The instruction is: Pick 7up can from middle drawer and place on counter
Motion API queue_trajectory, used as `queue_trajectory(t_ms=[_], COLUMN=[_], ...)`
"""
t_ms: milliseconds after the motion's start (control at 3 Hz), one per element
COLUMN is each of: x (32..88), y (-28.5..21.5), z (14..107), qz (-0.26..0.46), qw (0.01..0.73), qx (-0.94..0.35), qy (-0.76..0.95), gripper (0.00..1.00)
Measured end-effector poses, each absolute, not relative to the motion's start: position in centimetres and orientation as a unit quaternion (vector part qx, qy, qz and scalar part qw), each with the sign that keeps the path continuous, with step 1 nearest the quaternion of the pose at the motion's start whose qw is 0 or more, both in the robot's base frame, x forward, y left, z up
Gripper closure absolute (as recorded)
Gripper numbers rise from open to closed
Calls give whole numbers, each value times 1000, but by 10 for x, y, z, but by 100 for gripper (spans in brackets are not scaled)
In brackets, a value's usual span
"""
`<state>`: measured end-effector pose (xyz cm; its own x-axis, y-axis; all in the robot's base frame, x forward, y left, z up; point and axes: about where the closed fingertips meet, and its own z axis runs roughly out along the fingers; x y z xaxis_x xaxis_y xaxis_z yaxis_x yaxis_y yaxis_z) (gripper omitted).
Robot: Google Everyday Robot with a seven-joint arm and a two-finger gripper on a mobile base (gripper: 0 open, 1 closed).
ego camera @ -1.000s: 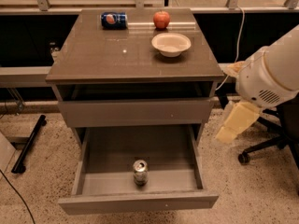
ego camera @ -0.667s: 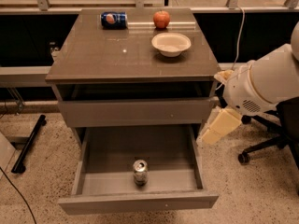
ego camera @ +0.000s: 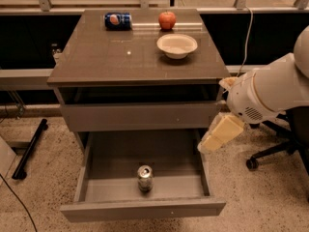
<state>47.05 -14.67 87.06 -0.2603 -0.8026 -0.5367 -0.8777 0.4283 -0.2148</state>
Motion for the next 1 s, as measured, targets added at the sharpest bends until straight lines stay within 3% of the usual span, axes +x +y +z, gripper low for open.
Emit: queue_trajectory(t_ms=[1000], x=[488], y=[-108], z=[768], qz=[184], qw=[355], qx=[-474], qy=[784], gripper=[0])
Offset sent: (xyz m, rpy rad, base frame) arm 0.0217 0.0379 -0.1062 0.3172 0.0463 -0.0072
